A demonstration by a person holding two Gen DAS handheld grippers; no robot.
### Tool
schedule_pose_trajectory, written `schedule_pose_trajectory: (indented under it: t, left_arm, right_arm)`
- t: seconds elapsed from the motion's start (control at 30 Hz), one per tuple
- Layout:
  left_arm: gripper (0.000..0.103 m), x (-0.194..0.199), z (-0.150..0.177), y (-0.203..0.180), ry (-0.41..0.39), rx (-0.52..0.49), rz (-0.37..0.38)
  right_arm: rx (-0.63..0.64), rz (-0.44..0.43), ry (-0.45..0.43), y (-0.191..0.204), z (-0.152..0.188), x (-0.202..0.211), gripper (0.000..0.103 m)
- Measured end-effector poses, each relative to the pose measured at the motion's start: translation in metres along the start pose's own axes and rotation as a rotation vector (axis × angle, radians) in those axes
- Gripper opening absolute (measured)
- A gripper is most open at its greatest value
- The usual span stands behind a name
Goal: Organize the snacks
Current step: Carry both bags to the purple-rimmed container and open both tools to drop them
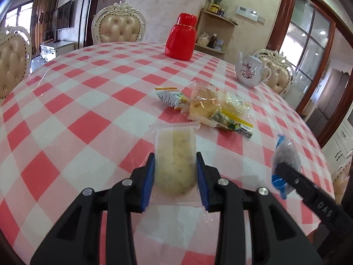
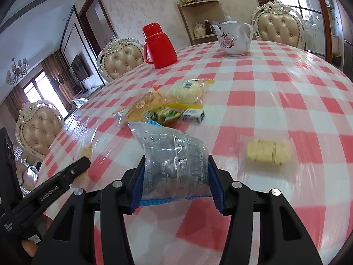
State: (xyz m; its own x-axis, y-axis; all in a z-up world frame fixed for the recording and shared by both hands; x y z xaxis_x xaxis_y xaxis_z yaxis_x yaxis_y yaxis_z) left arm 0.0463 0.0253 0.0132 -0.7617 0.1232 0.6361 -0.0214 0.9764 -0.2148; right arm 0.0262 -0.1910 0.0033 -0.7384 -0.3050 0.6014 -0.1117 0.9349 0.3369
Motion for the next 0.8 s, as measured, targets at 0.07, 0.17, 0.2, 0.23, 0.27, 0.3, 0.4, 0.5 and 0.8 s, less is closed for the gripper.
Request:
schedule_pose_trajectory:
  t: [0.07, 0.17, 0.2, 0.23, 0.27, 0.3, 0.4, 0.5, 0.8]
  left_arm:
    - [0.036, 0.005, 0.005, -0.001, -0.004, -0.004, 0.001]
    - [0.035, 0.012, 0.014, -0.002, 0.005, 0.003, 0.017]
    - [0.035, 0.015, 0.015, -0.002, 0.002, 0.003, 0.018]
    - [0.036, 0.021, 0.019, -0.003, -0.004, 0.002, 0.016]
    - [0.035, 0.027, 0.022, -0.003, -0.011, -0.002, 0.014]
    - [0.036, 0.032, 0.025, -0.004, -0.015, -0.008, 0.013]
    - [0.036, 0.047, 0.038, -0.006, -0.018, -0.033, 0.007]
    - [0.036, 0.061, 0.048, -0.005, -0.005, -0.059, -0.007]
    - [0.036, 0.109, 0.065, 0.008, -0.02, -0.116, -0.062]
  right_arm:
    - [0.003, -0.006, -0.005, 0.003, 0.004, 0.004, 0.051]
    - [-0.01, -0.036, -0.002, 0.008, 0.013, 0.011, 0.051]
    - [-0.017, -0.047, 0.001, 0.009, 0.015, 0.013, 0.051]
    - [-0.026, -0.064, 0.005, 0.011, 0.019, 0.015, 0.051]
    - [-0.028, -0.073, 0.005, 0.013, 0.022, 0.017, 0.051]
    - [-0.028, -0.077, 0.005, 0.015, 0.025, 0.02, 0.051]
    - [-0.036, -0.112, 0.01, 0.022, 0.035, 0.029, 0.051]
    - [-0.053, -0.149, 0.023, 0.027, 0.043, 0.036, 0.051]
    - [-0.057, -0.219, 0.065, 0.048, 0.063, 0.053, 0.051]
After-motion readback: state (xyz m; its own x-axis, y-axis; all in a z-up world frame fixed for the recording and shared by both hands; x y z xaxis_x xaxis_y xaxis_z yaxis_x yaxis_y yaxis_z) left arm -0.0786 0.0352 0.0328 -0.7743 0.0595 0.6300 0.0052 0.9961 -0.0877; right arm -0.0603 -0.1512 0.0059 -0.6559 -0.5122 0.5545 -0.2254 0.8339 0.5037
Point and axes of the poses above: each gripper's, at about its wrist camera, not at the fingertips, and x roughly against the way its jaws point, y to its left, z to its underside, the point moved 4 cm from there along -x, roughly the way its jaws point, and after that the axes turned 1 degree about -z, right-handed, at the moved point
